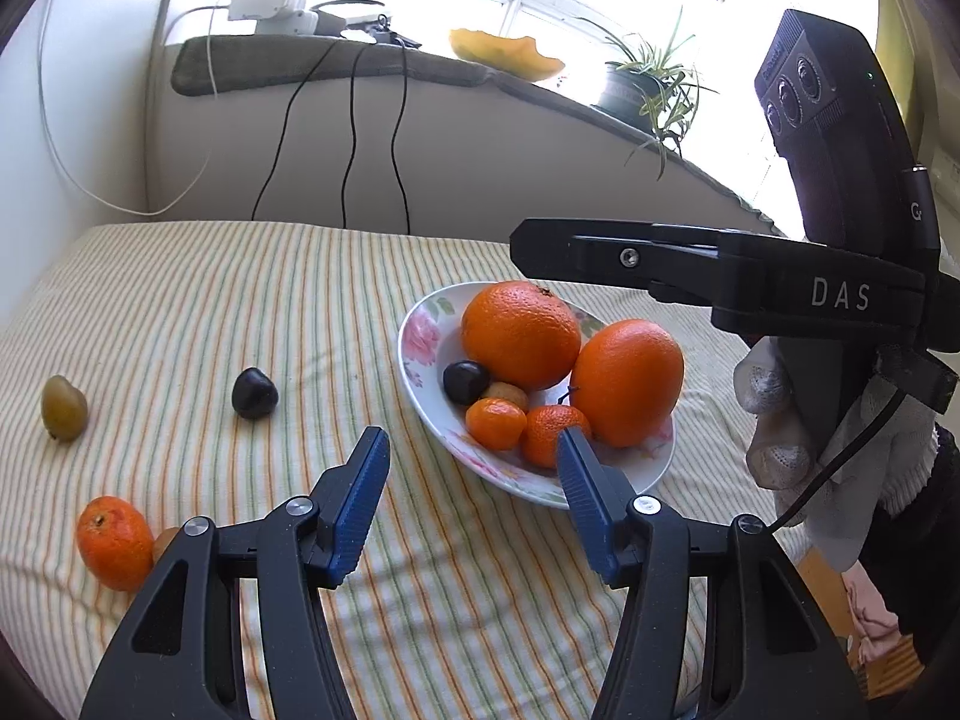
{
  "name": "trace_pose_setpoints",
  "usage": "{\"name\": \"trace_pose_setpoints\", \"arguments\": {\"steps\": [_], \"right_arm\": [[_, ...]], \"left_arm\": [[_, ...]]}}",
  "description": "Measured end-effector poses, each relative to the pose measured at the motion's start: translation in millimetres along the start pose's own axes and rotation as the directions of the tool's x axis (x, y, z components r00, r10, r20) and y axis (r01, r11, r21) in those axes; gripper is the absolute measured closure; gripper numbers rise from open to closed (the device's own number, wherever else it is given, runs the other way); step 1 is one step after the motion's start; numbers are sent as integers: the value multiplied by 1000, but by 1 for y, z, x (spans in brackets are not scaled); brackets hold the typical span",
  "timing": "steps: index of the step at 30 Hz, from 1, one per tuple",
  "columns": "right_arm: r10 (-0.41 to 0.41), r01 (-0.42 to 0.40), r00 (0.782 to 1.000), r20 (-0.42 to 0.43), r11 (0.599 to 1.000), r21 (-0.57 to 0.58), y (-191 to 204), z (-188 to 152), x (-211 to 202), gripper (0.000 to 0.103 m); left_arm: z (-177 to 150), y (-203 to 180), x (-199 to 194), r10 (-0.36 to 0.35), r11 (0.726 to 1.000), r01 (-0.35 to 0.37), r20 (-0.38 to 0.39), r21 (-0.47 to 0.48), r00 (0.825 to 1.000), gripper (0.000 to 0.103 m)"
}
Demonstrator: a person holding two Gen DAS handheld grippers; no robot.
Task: Organize fruits
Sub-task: 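Carry the plum and tangerine over the plate and open both grippers, then grasp a brown kiwi with the right gripper while the left gripper grasps a tangerine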
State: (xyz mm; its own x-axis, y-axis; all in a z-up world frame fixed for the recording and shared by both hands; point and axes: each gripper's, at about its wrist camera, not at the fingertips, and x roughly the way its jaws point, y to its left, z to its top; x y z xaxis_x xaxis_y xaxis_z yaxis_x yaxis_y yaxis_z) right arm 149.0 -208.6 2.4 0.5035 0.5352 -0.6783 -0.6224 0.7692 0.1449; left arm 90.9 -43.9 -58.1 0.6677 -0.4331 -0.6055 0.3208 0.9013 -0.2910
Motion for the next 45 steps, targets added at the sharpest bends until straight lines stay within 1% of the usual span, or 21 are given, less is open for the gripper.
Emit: {"name": "trace_pose_setpoints", "arguments": {"steps": [5, 8, 13, 18, 21, 24, 28, 30, 32, 34, 38, 45], "right_arm": [[20, -20, 1000, 10, 1000, -10, 11, -1, -6, 17], [39, -39, 999, 16, 999, -21, 19, -1, -9, 17], [82, -82, 996, 17, 996, -45, 34, -2, -10, 17], [126, -126, 992, -4, 989, -75, 52, -4, -2, 17], [151, -153, 988, -28, 984, -95, 64, -8, 5, 17], [169, -174, 984, -53, 978, -114, 76, -11, 14, 17], [199, -211, 975, -97, 970, -124, 89, -17, 28, 17], [220, -233, 969, -115, 965, -119, 93, -19, 34, 22], [228, -244, 964, -135, 962, -123, 97, -20, 41, 31], [237, -257, 959, -157, 959, -122, 101, -22, 49, 36], [264, -288, 943, -203, 952, -100, 105, -26, 65, 50], [269, -303, 929, -255, 947, -106, 115, -32, 87, 54]], "left_arm": [[-8, 15, -21, 46, 999, -46, 20, -15, 999, 46], [-14, 29, -38, 89, 996, -88, 34, -27, 995, 46], [-27, 52, -68, 173, 984, -170, 52, -54, 984, 46], [-37, 78, -84, 229, 970, -224, 49, -93, 972, 46], [-39, 90, -85, 239, 965, -234, 37, -115, 970, 46], [-40, 97, -82, 225, 966, -220, 27, -135, 974, 50], [-41, 101, -76, 209, 969, -205, 17, -137, 978, 55], [-42, 101, -73, 200, 971, -197, 11, -135, 980, 57], [-42, 102, -70, 196, 972, -194, 5, -134, 981, 58], [-43, 104, -68, 191, 972, -189, -1, -138, 982, 60], [-44, 107, -64, 189, 972, -188, -8, -143, 982, 61], [-43, 115, -56, 183, 971, -184, -18, -154, 983, 61]]}}
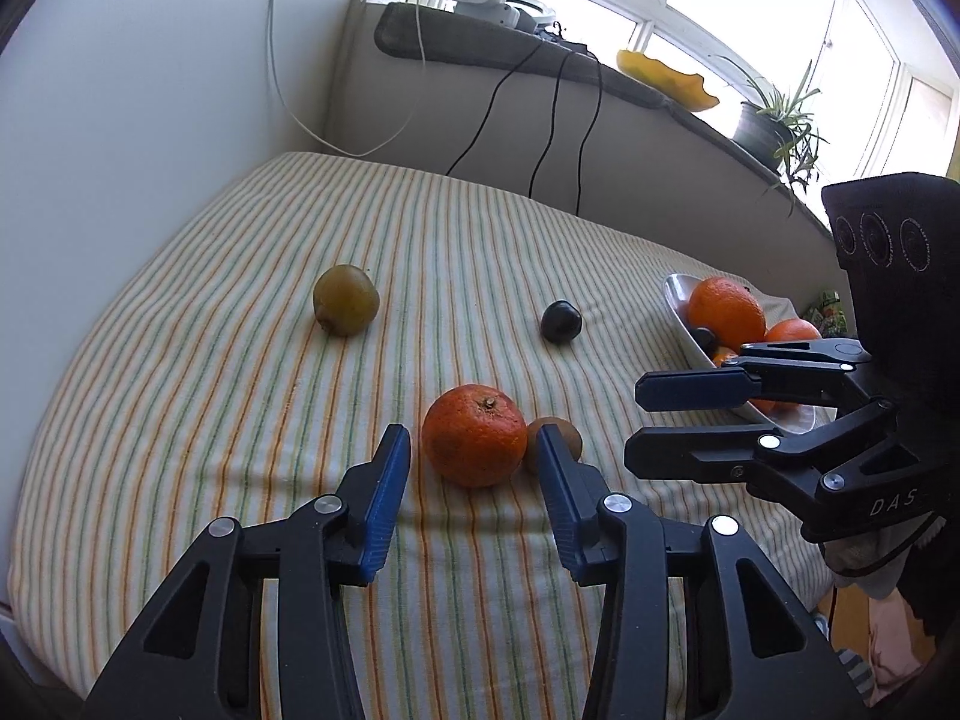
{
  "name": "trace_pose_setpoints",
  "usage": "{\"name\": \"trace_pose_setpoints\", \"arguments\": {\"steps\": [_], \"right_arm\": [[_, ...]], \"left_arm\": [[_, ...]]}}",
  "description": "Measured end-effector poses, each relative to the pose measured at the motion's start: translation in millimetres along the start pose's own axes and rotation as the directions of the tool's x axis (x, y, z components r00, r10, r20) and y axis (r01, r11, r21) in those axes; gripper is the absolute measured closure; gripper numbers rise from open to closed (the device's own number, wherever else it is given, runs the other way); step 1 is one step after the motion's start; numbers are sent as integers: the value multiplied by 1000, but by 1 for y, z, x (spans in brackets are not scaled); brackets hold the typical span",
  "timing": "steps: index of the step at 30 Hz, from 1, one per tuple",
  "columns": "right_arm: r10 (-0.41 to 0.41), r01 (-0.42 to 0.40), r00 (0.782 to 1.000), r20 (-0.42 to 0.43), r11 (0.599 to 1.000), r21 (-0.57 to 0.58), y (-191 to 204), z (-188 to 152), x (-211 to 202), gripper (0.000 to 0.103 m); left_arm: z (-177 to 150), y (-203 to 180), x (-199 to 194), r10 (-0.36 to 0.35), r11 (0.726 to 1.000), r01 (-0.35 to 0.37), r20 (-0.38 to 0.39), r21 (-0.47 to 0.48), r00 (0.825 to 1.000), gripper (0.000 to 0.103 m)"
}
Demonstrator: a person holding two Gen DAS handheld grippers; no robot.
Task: Organize fruits
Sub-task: 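Grasp a brown kiwi with the right gripper while the left gripper grasps a tangerine, then carry the kiwi and tangerine over the plate and open both grippers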
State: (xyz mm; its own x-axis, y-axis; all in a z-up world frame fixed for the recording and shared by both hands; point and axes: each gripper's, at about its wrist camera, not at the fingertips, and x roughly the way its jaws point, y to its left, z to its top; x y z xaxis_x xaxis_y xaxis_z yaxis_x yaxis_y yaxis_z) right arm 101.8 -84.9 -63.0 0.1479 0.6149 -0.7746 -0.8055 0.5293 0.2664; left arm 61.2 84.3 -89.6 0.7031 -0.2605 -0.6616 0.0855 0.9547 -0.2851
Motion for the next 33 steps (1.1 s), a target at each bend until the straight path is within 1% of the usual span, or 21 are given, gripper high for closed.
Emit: {"name": "trace_pose_setpoints", "arguments": {"steps": [8, 12, 14, 18, 20, 24, 25, 26, 27, 33], "right_arm": [[-4, 3, 999, -44, 1000, -31, 4, 3, 21, 58], [-14, 10, 998, -63, 998, -54, 6, 5, 31, 59], [-19, 15, 997, -69, 998, -58, 6, 6, 35, 60], [-32, 27, 997, -75, 997, -70, 7, 5, 40, 61], [-38, 32, 996, -75, 997, -76, 8, 6, 43, 63], [-35, 29, 997, -74, 996, -85, 9, 8, 48, 64], [-34, 28, 997, -74, 996, -88, 9, 9, 48, 67], [-31, 24, 997, -73, 996, -92, 10, 9, 48, 75], [-23, 17, 997, -72, 996, -92, 12, 10, 48, 77], [-50, 43, 997, -59, 993, -106, 19, 10, 46, 77]], "left_arm": [[3, 4, 7, -15, 1000, 15, -12, -2, 1000, 61], [3, 4, 8, -30, 1000, 30, -10, 0, 999, 67], [4, 4, 8, -33, 999, 33, -9, 0, 999, 67], [5, 4, 9, -33, 999, 33, -6, 3, 999, 68], [5, 3, 9, -32, 999, 32, -6, 5, 999, 68], [5, 4, 9, -30, 1000, 30, -6, 5, 1000, 68], [5, 3, 9, -30, 1000, 30, -6, 5, 1000, 68], [5, 3, 9, -29, 1000, 29, -6, 5, 1000, 68], [5, 3, 9, -26, 1000, 26, -5, 8, 1000, 68], [4, 2, 8, -22, 1000, 22, -3, 5, 1000, 69]]}}
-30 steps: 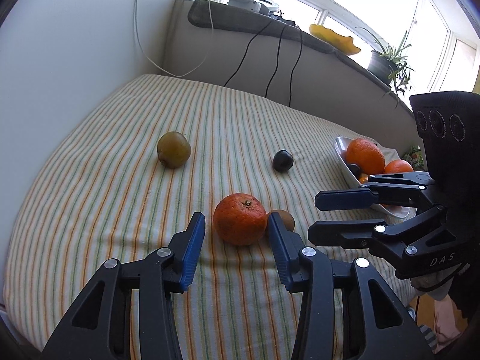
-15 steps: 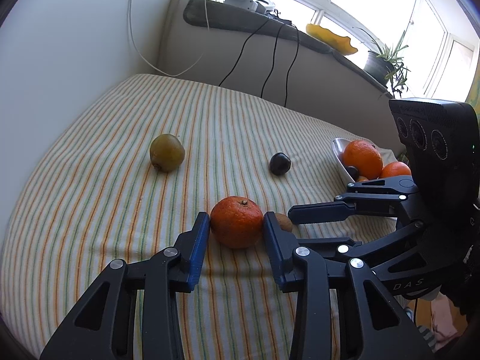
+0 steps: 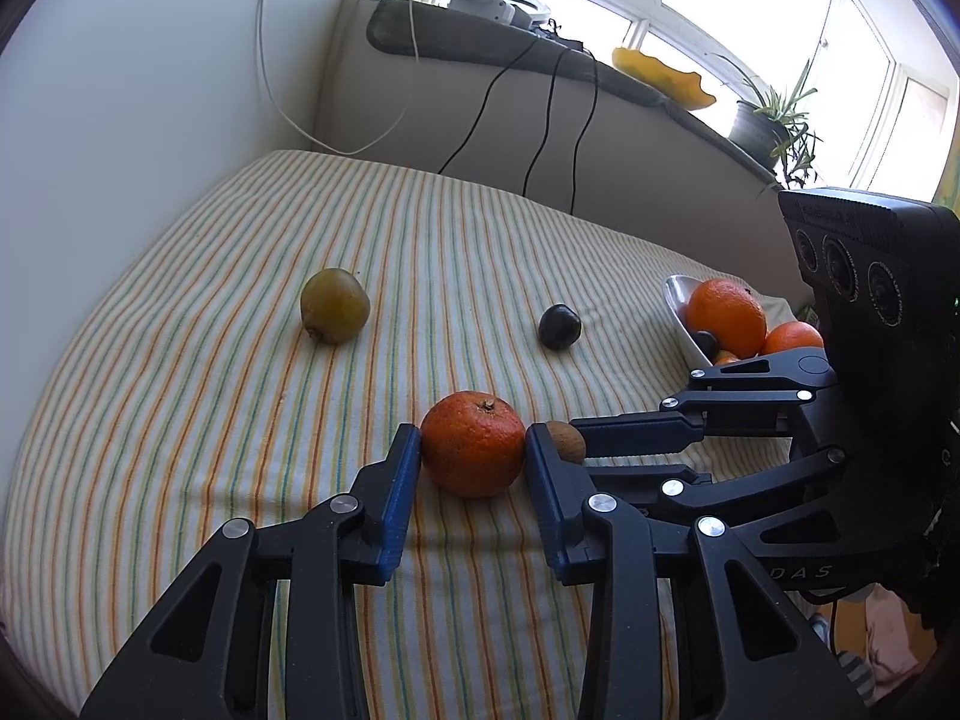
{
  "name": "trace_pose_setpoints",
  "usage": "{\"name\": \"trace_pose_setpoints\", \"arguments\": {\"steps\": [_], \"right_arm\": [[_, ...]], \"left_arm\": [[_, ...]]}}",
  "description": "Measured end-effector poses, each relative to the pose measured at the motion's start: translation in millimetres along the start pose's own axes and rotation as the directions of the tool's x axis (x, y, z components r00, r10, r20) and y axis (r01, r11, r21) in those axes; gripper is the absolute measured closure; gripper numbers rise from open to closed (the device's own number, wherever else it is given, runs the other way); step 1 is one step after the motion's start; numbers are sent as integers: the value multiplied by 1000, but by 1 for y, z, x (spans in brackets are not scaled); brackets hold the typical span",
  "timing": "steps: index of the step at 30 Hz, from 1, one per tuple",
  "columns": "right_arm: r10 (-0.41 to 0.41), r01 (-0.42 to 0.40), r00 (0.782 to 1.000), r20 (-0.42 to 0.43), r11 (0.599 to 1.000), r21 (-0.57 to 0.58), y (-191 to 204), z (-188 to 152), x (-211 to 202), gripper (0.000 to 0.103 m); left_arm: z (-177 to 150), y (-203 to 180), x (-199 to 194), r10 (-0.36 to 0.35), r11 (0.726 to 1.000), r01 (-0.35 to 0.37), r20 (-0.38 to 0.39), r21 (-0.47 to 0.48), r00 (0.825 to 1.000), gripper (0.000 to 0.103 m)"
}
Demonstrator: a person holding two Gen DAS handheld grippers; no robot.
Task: Organize fruits
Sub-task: 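Carry the kiwi and tangerine over the plate and open both grippers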
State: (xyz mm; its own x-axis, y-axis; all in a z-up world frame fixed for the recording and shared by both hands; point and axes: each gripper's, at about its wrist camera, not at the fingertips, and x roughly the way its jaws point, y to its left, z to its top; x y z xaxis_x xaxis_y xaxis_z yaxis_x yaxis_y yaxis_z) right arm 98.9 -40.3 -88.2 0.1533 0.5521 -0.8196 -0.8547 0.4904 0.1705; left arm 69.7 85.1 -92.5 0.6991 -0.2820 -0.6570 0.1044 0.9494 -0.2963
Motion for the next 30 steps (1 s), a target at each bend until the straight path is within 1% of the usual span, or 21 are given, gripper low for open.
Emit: {"name": "trace_pose_setpoints", "arguments": {"steps": [7, 11, 16, 24, 30], "right_arm": [[-27, 27, 999, 31, 1000, 1, 0, -9, -19, 78], [-33, 32, 998, 61, 999, 23, -4, -14, -34, 78], [-49, 43, 992, 115, 997, 57, -16, -20, -64, 78], [-130, 109, 974, 184, 987, 119, -49, -36, -121, 78], [-200, 164, 959, 203, 970, 178, -78, -52, -154, 78]], "left_arm": [[0, 1, -4, 5, 1000, -5, 12, -16, 1000, 69], [0, 0, -8, 5, 1000, -5, 19, -22, 1000, 69], [3, -6, -13, -2, 1000, 3, 32, -18, 1000, 69], [13, -28, -13, -46, 999, 46, 52, 7, 998, 69], [18, -50, -5, -86, 996, 84, 53, 32, 995, 69]]}}
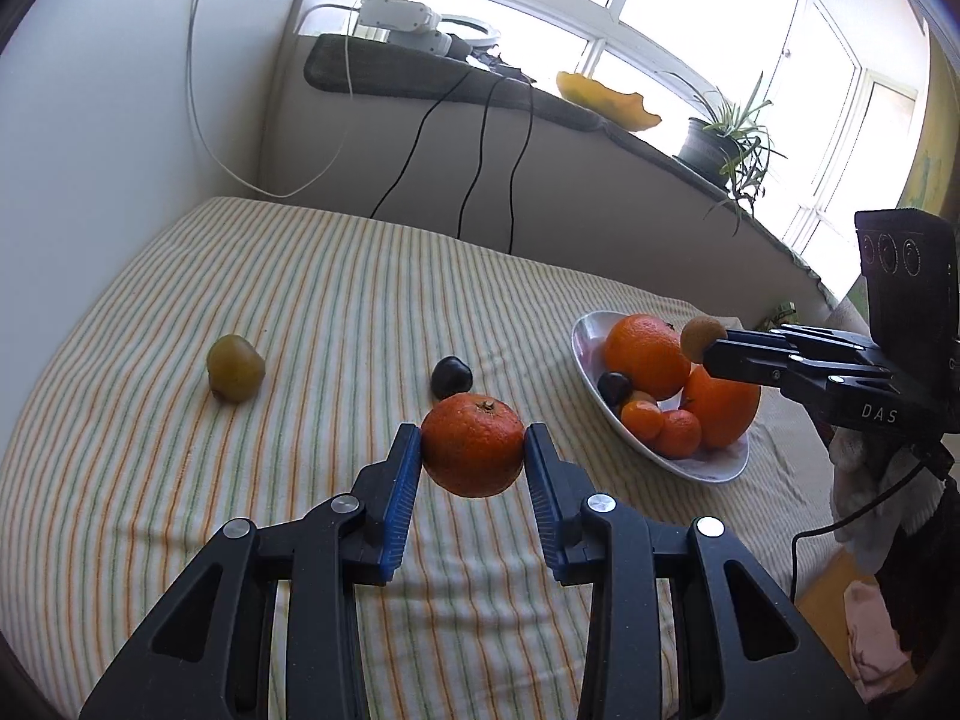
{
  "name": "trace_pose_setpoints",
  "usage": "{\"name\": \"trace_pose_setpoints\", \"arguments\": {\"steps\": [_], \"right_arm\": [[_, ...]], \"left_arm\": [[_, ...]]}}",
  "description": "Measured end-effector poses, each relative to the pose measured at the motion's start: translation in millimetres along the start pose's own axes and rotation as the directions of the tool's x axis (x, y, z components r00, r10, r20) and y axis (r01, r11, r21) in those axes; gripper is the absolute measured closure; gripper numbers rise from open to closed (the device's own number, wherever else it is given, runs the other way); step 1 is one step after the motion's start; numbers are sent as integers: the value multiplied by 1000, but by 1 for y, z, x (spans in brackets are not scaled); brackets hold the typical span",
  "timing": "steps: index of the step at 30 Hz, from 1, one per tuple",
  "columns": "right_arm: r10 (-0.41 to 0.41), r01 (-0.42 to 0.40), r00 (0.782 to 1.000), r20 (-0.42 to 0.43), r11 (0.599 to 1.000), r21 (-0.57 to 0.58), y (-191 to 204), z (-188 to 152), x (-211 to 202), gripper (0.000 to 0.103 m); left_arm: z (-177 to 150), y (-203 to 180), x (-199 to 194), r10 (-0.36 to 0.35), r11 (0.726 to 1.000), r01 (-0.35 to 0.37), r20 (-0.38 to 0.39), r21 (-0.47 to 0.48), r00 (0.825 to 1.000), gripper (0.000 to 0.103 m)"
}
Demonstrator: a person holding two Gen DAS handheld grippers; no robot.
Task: Organize fruits
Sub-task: 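Carry the kiwi and tangerine over the plate and open both grippers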
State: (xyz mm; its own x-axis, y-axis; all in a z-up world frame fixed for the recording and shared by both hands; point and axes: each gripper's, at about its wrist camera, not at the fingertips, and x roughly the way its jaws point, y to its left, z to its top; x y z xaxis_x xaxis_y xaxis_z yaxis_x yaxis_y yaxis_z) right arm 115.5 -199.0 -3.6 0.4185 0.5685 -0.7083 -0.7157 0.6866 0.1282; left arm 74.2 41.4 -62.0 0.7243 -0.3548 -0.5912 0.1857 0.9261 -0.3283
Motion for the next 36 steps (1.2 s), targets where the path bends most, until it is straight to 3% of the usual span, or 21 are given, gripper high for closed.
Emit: {"name": "trace_pose_setpoints", "arguments": {"steps": [10, 24, 36], "right_arm": [[-68, 67, 998, 16, 995, 67, -45, -9, -23, 78], [-134, 133, 991, 0, 983, 130, -94, -14, -23, 78], [-109, 114, 993, -35, 975, 190, -125, -22, -6, 78]], "left_arm": [[8, -38, 22, -56, 997, 57, -13, 52, 998, 69], [21, -69, 51, -85, 991, 88, -35, 98, 996, 69], [23, -76, 68, -78, 990, 85, -63, 114, 995, 69]]}}
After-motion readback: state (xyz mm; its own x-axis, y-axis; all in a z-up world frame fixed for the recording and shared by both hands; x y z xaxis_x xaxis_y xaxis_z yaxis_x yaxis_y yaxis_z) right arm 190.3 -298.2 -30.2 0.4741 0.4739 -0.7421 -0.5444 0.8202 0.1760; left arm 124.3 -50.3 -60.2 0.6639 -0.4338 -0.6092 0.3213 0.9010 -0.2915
